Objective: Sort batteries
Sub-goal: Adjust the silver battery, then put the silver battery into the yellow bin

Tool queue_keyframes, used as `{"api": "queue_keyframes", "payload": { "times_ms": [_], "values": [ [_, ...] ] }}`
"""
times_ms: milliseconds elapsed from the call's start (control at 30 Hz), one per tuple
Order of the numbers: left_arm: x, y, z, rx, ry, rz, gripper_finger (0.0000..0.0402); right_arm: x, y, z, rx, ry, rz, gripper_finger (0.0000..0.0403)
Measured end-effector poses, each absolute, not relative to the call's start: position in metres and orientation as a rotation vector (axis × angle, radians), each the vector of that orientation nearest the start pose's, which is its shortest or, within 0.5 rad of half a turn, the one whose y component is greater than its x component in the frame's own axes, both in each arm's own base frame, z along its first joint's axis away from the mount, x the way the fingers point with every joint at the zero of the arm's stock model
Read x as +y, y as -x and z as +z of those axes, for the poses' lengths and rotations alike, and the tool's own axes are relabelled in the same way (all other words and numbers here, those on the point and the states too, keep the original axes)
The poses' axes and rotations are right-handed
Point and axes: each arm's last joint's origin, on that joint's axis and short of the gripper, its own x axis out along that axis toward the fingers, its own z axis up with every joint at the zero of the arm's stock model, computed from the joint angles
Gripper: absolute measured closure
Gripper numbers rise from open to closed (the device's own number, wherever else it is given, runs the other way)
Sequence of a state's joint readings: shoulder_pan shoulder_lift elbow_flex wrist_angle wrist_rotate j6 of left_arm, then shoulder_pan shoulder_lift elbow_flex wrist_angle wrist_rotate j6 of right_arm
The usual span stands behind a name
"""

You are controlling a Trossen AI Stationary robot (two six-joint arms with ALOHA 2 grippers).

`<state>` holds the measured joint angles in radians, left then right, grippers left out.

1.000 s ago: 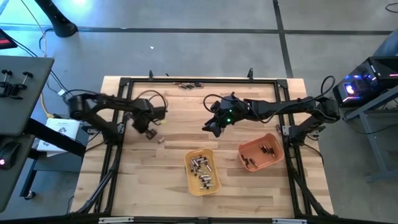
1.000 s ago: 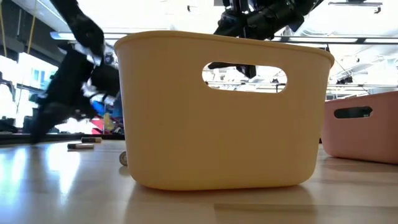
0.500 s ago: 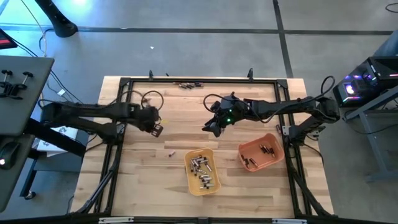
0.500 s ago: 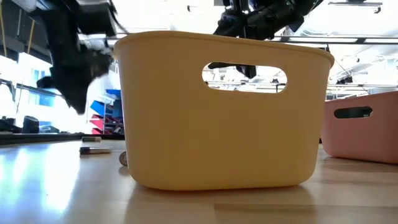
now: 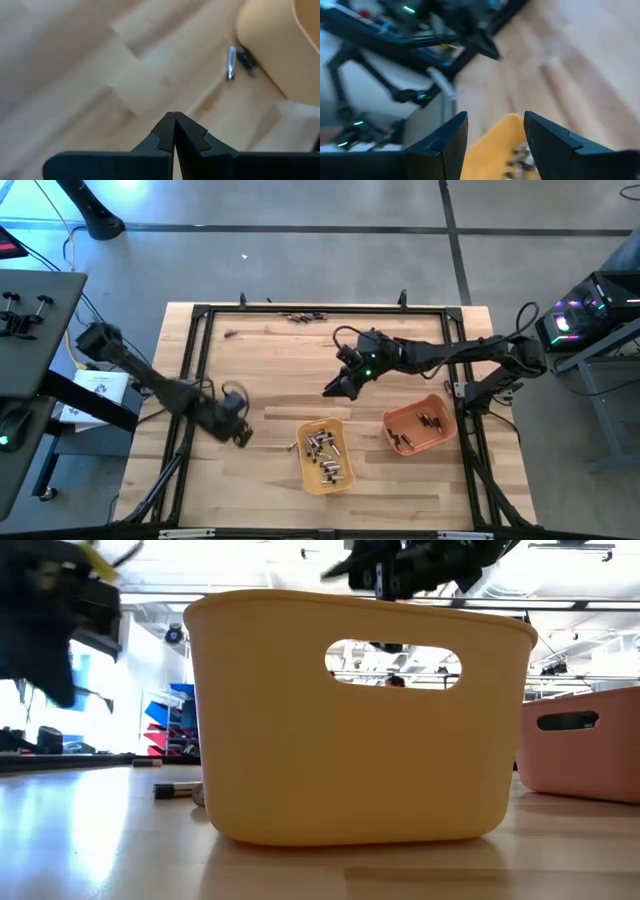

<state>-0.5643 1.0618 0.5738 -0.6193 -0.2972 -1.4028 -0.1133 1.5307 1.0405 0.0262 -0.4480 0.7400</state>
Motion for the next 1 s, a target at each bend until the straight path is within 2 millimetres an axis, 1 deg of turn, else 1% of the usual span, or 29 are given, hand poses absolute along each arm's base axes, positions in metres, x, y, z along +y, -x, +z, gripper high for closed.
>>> {"api": "queue_keyframes", "payload": {
  "times_ms": [67, 133, 200, 233, 300, 367, 433, 533, 600, 667, 767, 833, 1000],
  "values": [
    [-0.103, -0.157, 0.178, 0.891, 0.827, 0.458, 0.0402, -0.019, -0.339, 0.266, 0.535, -0.851, 0.201, 0.0215],
    [-0.113, -0.16, 0.175, 0.826, 0.839, 0.445, 0.0402, -0.013, -0.339, 0.267, 0.539, -0.85, 0.222, 0.0215],
    [-0.117, -0.164, 0.176, 0.789, 0.845, 0.433, 0.0402, -0.01, -0.338, 0.265, 0.568, -0.888, 0.206, 0.0215],
    [-0.118, -0.165, 0.176, 0.782, 0.847, 0.427, 0.0402, -0.01, -0.337, 0.262, 0.596, -0.932, 0.165, 0.0215],
    [-0.117, -0.168, 0.177, 0.776, 0.829, 0.428, 0.0401, -0.013, -0.333, 0.253, 0.674, -1.041, -0.001, 0.0215],
    [-0.113, -0.17, 0.176, 0.777, 0.789, 0.432, 0.0401, -0.017, -0.324, 0.241, 0.77, -1.082, -0.196, 0.0215],
    [-0.108, -0.172, 0.177, 0.78, 0.753, 0.439, 0.0402, -0.02, -0.314, 0.231, 0.861, -1.073, -0.359, 0.0215],
    [-0.101, -0.176, 0.177, 0.765, 0.725, 0.461, 0.0401, -0.024, -0.298, 0.215, 0.969, -1.038, -0.669, 0.0215],
    [-0.095, -0.179, 0.177, 0.738, 0.712, 0.493, 0.0401, -0.029, -0.293, 0.204, 0.983, -1.03, -0.865, 0.0215],
    [-0.088, -0.183, 0.178, 0.694, 0.706, 0.54, 0.0401, -0.038, -0.294, 0.194, 0.977, -1.044, -0.973, 0.0215],
    [-0.076, -0.189, 0.179, 0.646, 0.699, 0.605, 0.0401, -0.05, -0.304, 0.177, 0.949, -1.077, -1.007, 0.0215],
    [-0.068, -0.192, 0.179, 0.646, 0.694, 0.628, 0.0401, -0.056, -0.311, 0.166, 0.935, -1.09, -1.014, 0.0215],
    [-0.057, -0.197, 0.178, 0.704, 0.723, 0.602, 0.0401, -0.062, -0.318, 0.146, 0.967, -1.118, -1.025, 0.0215]
  ]
}}
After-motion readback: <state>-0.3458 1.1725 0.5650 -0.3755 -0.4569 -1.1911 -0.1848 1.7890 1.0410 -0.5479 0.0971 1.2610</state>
